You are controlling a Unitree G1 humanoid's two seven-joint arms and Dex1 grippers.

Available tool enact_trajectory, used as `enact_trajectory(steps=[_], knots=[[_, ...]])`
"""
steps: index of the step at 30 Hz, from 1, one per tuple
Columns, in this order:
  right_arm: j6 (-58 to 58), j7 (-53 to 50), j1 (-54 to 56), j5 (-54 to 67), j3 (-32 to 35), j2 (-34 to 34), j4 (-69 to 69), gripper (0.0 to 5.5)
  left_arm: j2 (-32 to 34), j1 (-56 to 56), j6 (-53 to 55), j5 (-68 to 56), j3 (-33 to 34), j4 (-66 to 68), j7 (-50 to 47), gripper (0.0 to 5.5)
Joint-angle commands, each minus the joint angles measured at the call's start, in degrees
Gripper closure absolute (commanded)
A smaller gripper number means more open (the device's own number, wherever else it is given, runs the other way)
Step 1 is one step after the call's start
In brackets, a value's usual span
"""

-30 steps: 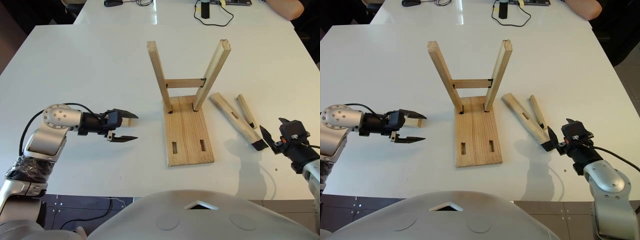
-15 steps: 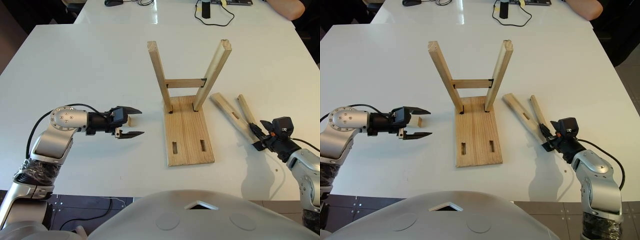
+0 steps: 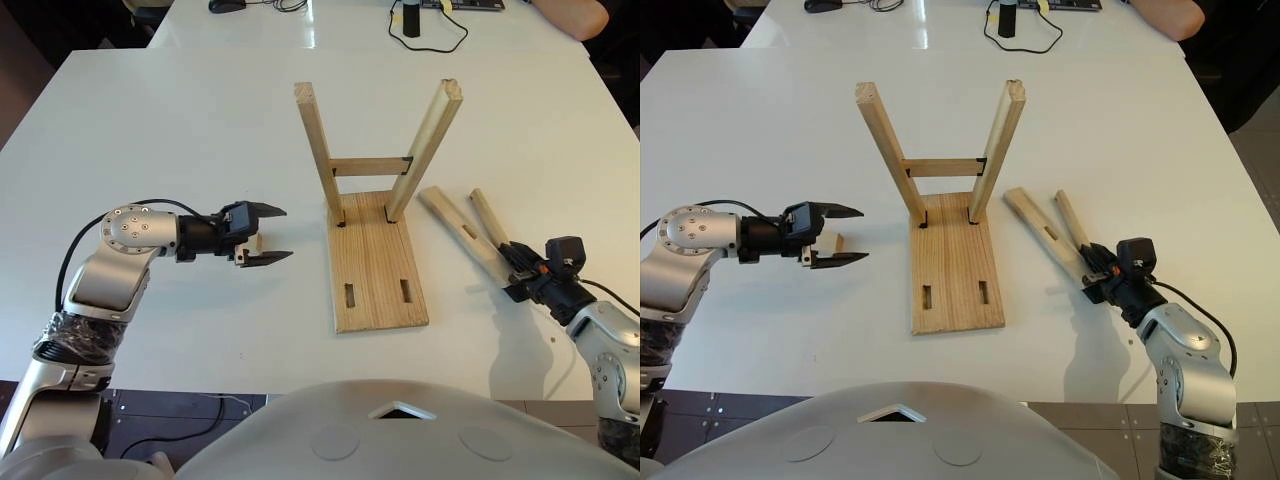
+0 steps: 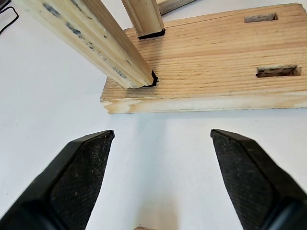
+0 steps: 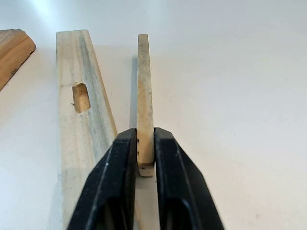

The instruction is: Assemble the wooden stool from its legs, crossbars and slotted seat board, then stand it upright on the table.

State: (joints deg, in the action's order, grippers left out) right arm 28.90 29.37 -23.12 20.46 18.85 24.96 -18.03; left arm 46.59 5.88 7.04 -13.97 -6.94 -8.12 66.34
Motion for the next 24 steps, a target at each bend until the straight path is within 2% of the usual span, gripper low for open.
enact_trajectory(steps=[1,6,9,13,16,18,21,24], knots=[[1.9,-1.3,0.0,1.6,2.2,-0.3,0.7,5.11,-0.2,0.6,1.9,-1.5,1.3,-1.3,-0.6,1.76],[-0.7,-1.5,2.0,7.3,9.0,0.2,-7.6,5.11,0.5,2.8,8.3,-4.8,5.7,-2.5,-3.7,1.76],[-1.5,-2.3,5.2,17.1,15.0,-0.2,-16.0,5.11,1.4,5.4,11.7,-5.6,9.0,-0.4,-5.8,1.76],[-2.2,-7.8,12.0,17.6,15.0,2.9,-24.9,5.11,0.0,12.0,21.6,-12.9,13.9,-1.0,-8.7,1.76],[-3.5,-10.2,17.2,5.9,6.0,8.7,-31.3,5.11,-3.9,17.9,31.1,-19.4,16.0,-5.5,-15.7,1.76],[-3.9,-11.3,22.8,-1.4,-4.0,10.4,-33.1,5.11,-7.3,20.9,36.2,-24.4,16.8,-9.8,-20.7,1.76],[-4.6,-12.6,32.1,-7.6,-16.2,8.5,-33.3,5.11,-11.2,24.1,43.1,-33.0,17.6,-14.9,-25.9,1.76],[-6.6,-13.1,37.0,-14.1,-23.2,7.2,-31.5,5.11,-13.5,26.6,48.9,-42.9,19.9,-16.4,-30.5,1.76]])
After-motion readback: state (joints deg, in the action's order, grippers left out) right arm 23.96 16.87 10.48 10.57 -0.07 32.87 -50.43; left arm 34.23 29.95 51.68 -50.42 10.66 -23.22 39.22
